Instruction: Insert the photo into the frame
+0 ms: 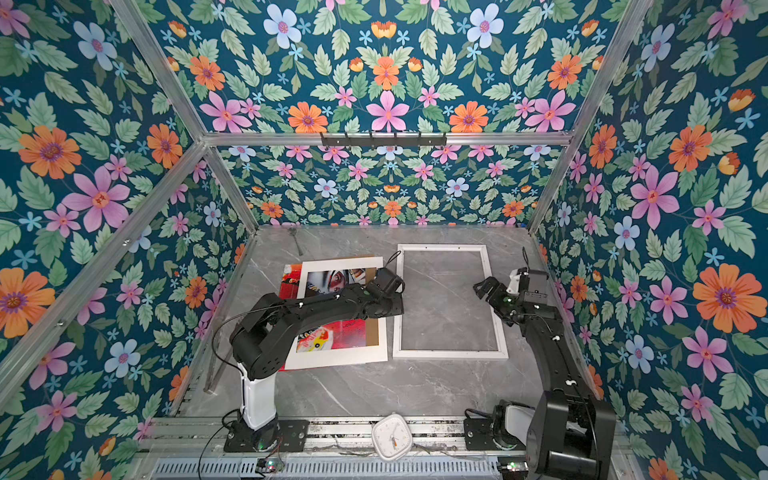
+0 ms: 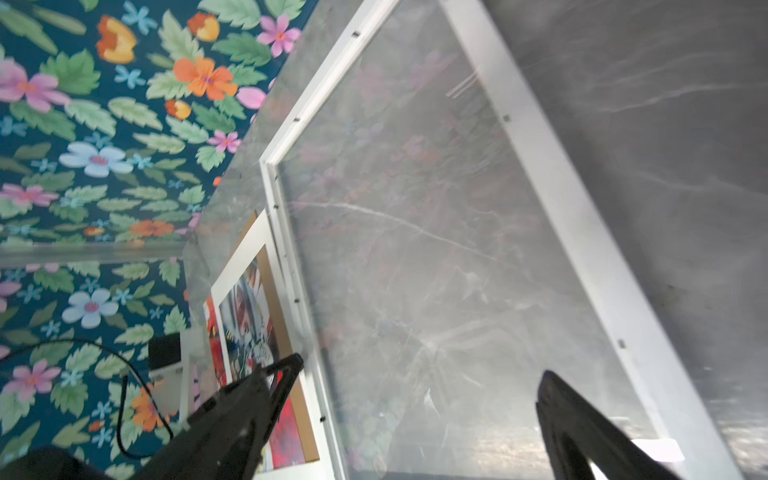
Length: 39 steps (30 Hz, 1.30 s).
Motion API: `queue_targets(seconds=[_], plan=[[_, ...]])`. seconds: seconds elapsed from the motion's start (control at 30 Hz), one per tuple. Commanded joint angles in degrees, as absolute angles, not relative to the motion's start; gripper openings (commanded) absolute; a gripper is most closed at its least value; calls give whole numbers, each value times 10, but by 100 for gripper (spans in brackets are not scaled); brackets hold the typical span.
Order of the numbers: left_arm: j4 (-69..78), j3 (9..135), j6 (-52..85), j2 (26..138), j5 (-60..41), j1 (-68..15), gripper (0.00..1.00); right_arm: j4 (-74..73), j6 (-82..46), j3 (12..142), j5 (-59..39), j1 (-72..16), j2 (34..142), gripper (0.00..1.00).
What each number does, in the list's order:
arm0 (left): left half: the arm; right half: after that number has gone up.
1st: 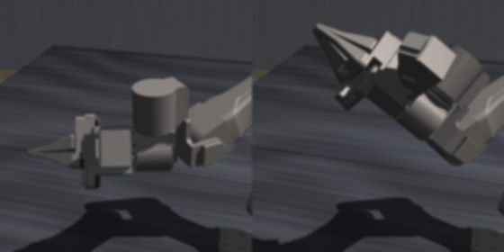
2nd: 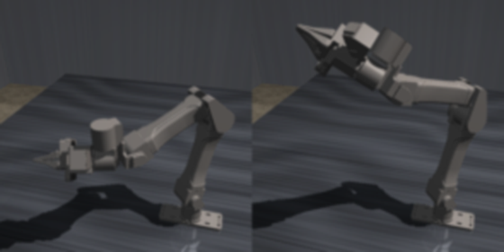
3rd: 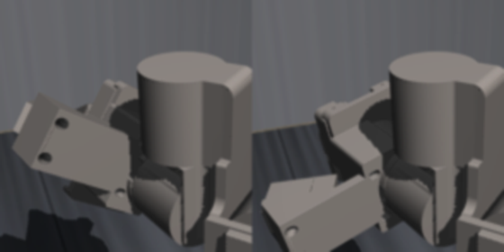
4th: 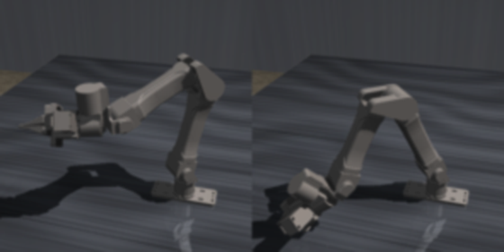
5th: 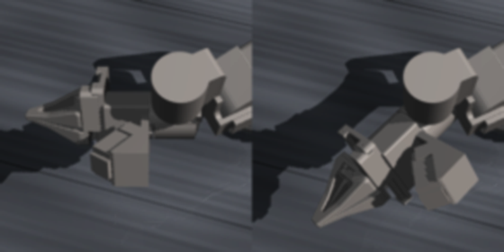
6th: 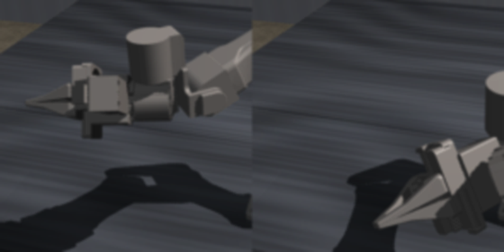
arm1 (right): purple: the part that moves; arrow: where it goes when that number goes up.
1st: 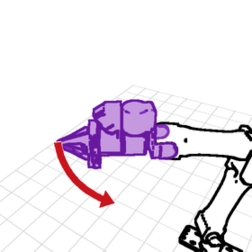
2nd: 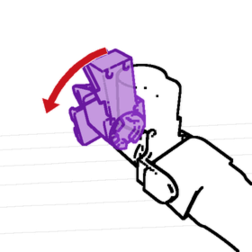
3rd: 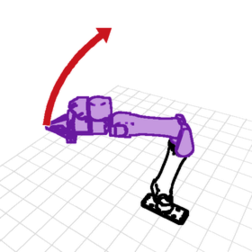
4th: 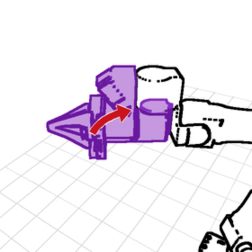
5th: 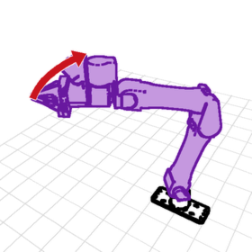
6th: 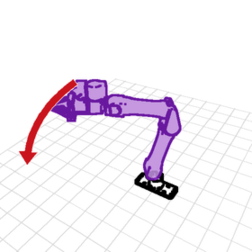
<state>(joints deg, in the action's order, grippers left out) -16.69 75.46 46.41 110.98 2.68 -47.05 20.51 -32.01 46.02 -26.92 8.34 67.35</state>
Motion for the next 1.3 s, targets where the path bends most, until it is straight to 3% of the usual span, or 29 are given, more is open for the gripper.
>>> queue_targets(seconds=[0.0,0.4,0.8,1.0,1.27], plan=[[-193,748,441,1081,25,-459,68,215,-289,475,-284,35,682,99],[-221,634,375,953,-71,-348,71,220,-284,548,-290,-177,783,99],[-262,508,345,841,-82,-238,72,218,-313,624,-327,-311,910,99],[-253,467,358,826,-134,-232,72,219,-342,668,-314,-357,982,99],[-295,449,361,802,-96,-218,72,246,-396,722,-239,-426,1042,99]])
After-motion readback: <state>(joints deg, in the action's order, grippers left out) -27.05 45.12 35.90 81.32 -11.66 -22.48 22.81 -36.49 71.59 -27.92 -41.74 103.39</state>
